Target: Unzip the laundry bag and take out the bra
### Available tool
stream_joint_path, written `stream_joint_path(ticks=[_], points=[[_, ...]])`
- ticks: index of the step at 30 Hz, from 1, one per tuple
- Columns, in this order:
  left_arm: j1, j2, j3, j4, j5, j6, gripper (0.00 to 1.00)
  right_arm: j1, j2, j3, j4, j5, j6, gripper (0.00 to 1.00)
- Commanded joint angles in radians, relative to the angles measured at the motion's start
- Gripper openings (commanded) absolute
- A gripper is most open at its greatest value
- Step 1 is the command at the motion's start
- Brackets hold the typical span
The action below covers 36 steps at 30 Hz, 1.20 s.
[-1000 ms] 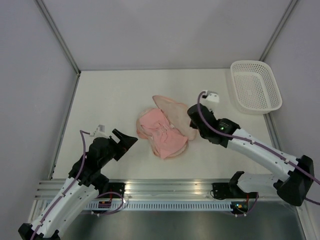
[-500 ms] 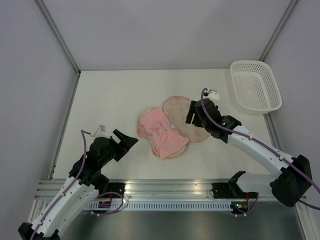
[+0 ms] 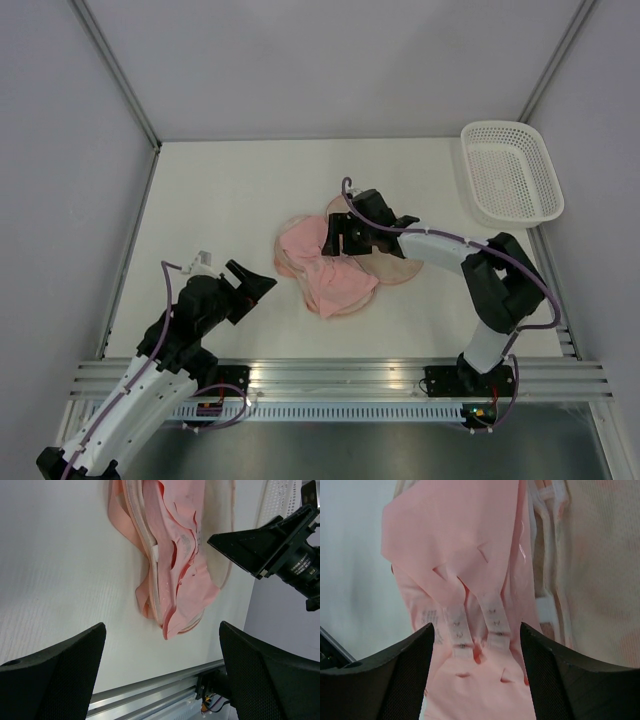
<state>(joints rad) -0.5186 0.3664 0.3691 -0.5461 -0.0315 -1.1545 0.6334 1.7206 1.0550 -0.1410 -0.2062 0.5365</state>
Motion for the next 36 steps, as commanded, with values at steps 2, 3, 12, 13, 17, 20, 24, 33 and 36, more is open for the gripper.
stream_joint_path(ticks=[2, 3, 12, 13, 17, 20, 24, 33, 36], points=[[0.000, -0.012, 0.016, -0.011, 0.008, 0.009, 0.96, -0.018, 0.098, 0.108, 0.081, -0.119, -0.073, 0.74], [0.000, -0.012, 0.016, -0.011, 0.010, 0.009, 0.96, -0.020, 0.114, 0.120, 0.081, -0.125, -0.081, 0.74], [0.000, -0.014, 0.008, -0.011, 0.008, 0.010, 0.96, -0.023, 0.209, 0.097, 0.115, -0.194, -0.112, 0.72], [0.000, -0.014, 0.008, -0.012, 0.008, 0.012, 0.96, -0.023, 0.209, 0.092, 0.119, -0.214, -0.116, 0.72], [0.000, -0.012, 0.007, -0.011, 0.010, 0.009, 0.96, -0.023, 0.205, 0.062, 0.164, -0.315, -0.116, 0.49], [0.000, -0.014, 0.007, -0.012, 0.012, 0.007, 0.96, -0.023, 0.189, 0.039, 0.202, -0.387, -0.102, 0.21], [0.000, -0.014, 0.005, -0.014, 0.013, 0.006, 0.96, -0.023, 0.168, 0.033, 0.199, -0.426, -0.104, 0.00], [0.000, -0.014, 0.010, -0.015, 0.013, 0.004, 0.96, -0.024, 0.010, 0.074, 0.163, -0.538, -0.089, 0.00], [0.000, -0.015, 0.008, -0.015, 0.013, 0.004, 0.96, -0.027, -0.064, 0.120, 0.139, -0.552, -0.079, 0.01]])
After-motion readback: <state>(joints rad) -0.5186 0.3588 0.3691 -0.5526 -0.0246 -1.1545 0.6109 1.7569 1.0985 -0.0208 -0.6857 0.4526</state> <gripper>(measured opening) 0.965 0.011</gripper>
